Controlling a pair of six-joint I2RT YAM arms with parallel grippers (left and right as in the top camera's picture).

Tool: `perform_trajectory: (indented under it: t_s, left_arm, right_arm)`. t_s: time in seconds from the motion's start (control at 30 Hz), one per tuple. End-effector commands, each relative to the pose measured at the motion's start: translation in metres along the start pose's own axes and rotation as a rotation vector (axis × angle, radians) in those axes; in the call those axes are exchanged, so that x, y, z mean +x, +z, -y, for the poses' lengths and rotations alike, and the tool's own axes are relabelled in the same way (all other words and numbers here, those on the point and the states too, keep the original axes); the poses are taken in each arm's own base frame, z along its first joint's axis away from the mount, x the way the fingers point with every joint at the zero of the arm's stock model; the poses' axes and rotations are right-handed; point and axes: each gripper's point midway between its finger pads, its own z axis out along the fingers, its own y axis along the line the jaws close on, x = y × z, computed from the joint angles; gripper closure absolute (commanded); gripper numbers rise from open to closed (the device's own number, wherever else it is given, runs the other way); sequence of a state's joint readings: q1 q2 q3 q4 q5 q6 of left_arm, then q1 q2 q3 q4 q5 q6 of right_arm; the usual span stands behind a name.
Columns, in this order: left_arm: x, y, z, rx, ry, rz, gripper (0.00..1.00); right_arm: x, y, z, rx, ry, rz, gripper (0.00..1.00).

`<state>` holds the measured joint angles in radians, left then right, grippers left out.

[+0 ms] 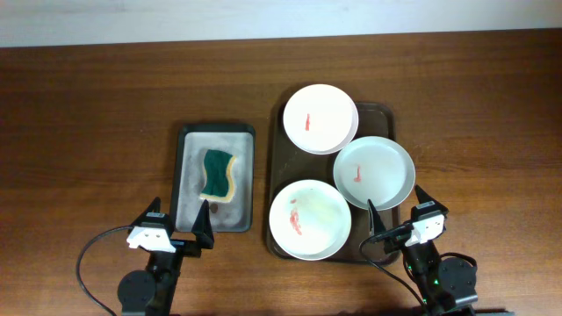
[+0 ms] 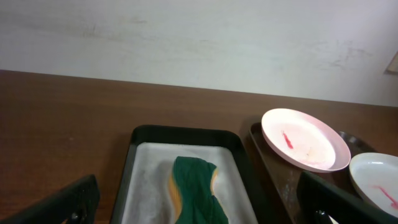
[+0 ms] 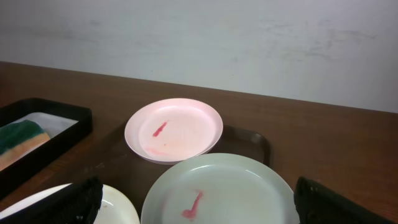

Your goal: Clean dirty plates on tray and stack at the side

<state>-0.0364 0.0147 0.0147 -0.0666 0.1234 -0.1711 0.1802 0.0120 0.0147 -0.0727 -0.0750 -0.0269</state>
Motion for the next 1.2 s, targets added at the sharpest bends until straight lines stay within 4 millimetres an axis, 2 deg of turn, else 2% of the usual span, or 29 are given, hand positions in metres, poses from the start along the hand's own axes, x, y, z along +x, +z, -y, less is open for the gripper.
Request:
perform_trajectory:
  t_s: [0.0, 1.17]
  left_arm:
    - [0.0007, -0.0002, -0.0031, -0.014, 0.02, 0.004, 0.01]
    - [0.0007, -0.0002, 0.0002, 0.005, 0.019, 0.003, 0.01]
  right_arm:
    - [0.0021, 0.0002, -0.0009, -0.001, 0.0, 0.001, 0.01]
    - [0.0021, 0.0002, -0.0011, -0.002, 0.0, 0.001, 0.01]
